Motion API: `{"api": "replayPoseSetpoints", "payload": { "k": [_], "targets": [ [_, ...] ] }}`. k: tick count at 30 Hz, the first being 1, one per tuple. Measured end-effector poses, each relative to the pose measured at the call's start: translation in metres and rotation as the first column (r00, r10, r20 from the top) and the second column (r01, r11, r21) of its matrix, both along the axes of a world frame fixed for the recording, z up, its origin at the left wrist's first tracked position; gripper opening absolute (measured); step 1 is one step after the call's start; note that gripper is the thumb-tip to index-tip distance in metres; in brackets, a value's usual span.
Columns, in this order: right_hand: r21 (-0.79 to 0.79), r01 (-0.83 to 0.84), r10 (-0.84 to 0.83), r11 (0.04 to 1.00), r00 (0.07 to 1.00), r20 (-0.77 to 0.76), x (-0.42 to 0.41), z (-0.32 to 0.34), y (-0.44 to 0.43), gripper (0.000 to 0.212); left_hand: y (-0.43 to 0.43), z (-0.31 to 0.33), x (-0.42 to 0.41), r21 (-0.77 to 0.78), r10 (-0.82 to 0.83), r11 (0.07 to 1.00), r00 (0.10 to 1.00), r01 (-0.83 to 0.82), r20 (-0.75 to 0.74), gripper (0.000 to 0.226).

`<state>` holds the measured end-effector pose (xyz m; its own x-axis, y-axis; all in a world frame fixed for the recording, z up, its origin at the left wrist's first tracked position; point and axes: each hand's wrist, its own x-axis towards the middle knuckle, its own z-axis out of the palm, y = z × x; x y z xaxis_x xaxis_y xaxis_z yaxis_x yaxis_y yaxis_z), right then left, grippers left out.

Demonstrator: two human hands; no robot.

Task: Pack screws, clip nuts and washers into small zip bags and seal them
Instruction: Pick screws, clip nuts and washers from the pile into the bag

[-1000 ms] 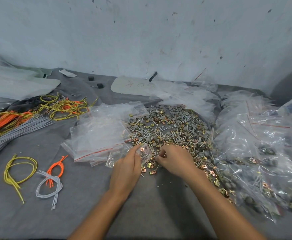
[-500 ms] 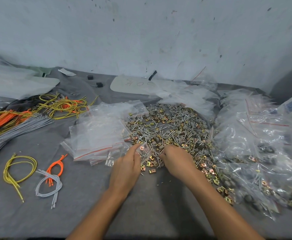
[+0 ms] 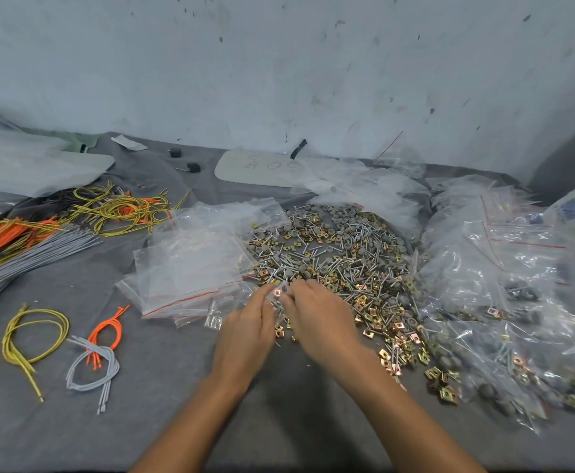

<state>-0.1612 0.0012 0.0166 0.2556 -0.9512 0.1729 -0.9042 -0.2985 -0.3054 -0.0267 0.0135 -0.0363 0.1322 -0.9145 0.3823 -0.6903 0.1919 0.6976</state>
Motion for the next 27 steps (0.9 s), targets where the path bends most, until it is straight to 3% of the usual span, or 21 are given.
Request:
{"api": "replayPoseSetpoints", "payload": {
  "k": [2,5,8,11,14,22,27],
  "targets": [
    [0.016,-0.047,0.048,0.999,0.999,-0.014,0.003,-0.005,0.0,0.032,0.0,-0.001,0.0,0.001,0.002,1.0,1.0,-0.002,0.003,0.032],
    [0.065,-0.11,0.101,0.992,0.987,0.122,-0.006,-0.01,0.003,0.027,0.0,-0.001,0.001,-0.003,0.006,1.0,1.0,-0.006,-0.013,0.032],
    [0.019,-0.004,0.0,1.0,0.974,0.228,-0.032,-0.01,-0.006,0.018,0.0,-0.002,0.0,-0.011,0.01,1.0,1.0,-0.01,0.001,0.032],
    [0.076,0.089,-0.096,0.993,0.99,0.101,-0.056,-0.01,-0.018,0.013,0.0,-0.001,0.0,-0.008,0.011,1.0,1.0,-0.011,0.002,0.033],
    [0.163,0.083,-0.082,0.983,0.997,-0.011,-0.061,-0.013,-0.023,0.012,0.0,0.0,0.0,-0.003,0.006,1.0,1.0,-0.006,-0.005,0.033],
    [0.142,0.075,-0.05,0.987,0.983,-0.174,-0.042,-0.018,-0.018,0.036,0.002,0.001,0.0,0.002,0.005,1.0,1.0,-0.005,-0.025,0.033],
    [0.241,0.007,0.028,0.97,0.99,-0.14,-0.045,-0.016,-0.017,0.026,0.001,0.001,0.0,-0.007,0.008,1.0,1.0,-0.008,-0.016,0.033]
  ]
}}
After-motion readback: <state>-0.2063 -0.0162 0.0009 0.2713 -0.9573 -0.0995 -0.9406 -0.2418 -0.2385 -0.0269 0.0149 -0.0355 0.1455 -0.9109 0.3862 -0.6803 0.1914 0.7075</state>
